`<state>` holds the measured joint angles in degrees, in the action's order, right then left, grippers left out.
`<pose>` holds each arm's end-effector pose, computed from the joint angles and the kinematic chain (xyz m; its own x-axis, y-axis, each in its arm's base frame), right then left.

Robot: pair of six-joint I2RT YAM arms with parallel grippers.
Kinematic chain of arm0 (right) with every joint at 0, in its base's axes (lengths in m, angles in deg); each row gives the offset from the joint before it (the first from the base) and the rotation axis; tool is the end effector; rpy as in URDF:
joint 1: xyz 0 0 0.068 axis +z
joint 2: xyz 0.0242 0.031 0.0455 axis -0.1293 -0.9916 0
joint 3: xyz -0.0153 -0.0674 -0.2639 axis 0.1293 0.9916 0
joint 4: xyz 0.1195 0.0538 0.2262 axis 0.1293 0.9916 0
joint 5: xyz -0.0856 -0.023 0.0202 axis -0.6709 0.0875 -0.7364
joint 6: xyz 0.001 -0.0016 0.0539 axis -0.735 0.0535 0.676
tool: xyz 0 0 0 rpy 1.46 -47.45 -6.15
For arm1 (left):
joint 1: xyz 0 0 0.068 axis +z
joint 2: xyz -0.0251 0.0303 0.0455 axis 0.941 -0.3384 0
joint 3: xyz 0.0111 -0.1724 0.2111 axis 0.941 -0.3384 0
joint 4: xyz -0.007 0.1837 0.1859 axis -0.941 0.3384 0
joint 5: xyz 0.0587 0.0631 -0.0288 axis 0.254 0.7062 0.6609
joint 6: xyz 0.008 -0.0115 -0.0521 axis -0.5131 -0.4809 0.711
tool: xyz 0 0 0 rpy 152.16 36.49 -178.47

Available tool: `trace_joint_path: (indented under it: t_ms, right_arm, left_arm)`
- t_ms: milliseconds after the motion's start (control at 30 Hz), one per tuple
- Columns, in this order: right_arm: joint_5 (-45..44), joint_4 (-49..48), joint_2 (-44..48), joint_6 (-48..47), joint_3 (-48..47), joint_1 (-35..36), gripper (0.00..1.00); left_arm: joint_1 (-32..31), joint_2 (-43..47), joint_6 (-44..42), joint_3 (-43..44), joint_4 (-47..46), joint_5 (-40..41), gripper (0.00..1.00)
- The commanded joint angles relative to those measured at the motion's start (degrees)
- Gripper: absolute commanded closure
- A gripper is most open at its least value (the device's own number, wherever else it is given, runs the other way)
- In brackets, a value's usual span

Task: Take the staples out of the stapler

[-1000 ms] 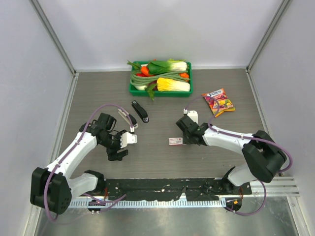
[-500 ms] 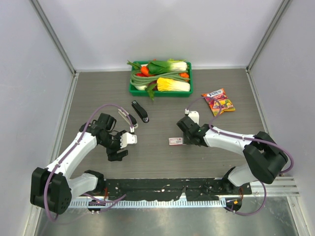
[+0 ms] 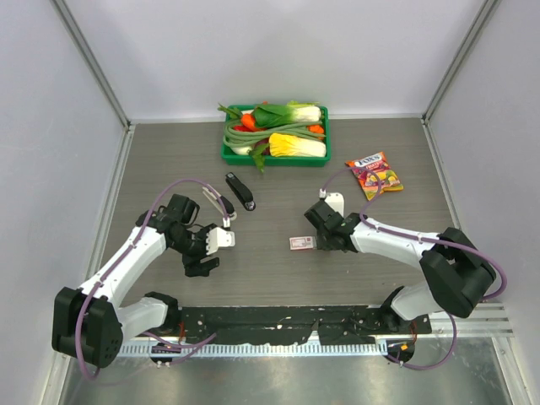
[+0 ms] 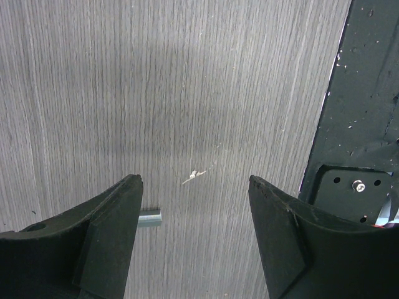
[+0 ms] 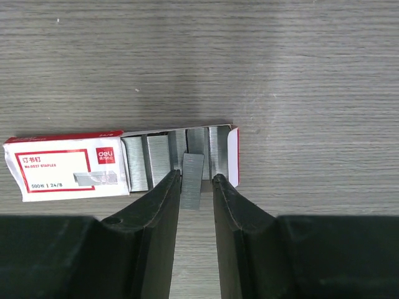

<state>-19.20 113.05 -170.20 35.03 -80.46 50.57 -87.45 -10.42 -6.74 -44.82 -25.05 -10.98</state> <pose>0.1934 0.1633 0.1668 -0.8444 -0.0442 -0.5339 -0.0354 0.9990 -0.0267 0.1595 -0.0680 0.2127 -0.1837 0.8367 -0.5159 0.9829 0.1640 -0.0839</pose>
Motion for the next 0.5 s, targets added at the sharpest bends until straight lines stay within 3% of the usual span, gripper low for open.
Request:
trace_joint_path:
  t_ms: [0,467]
  right_arm:
    - [-2.0,2.1,1.2,-0.7,-1.8,0.2,0.67]
    - [0.2,-0.4,-1.5,-1.4,-3.0,0.2,0.72]
  left_arm:
    - [0.0,0.9,-0.8,1.2,0.5,-1.3,0.28]
    - [0.0,1.0,-0.8,1.0,0.6,-1.4,0.28]
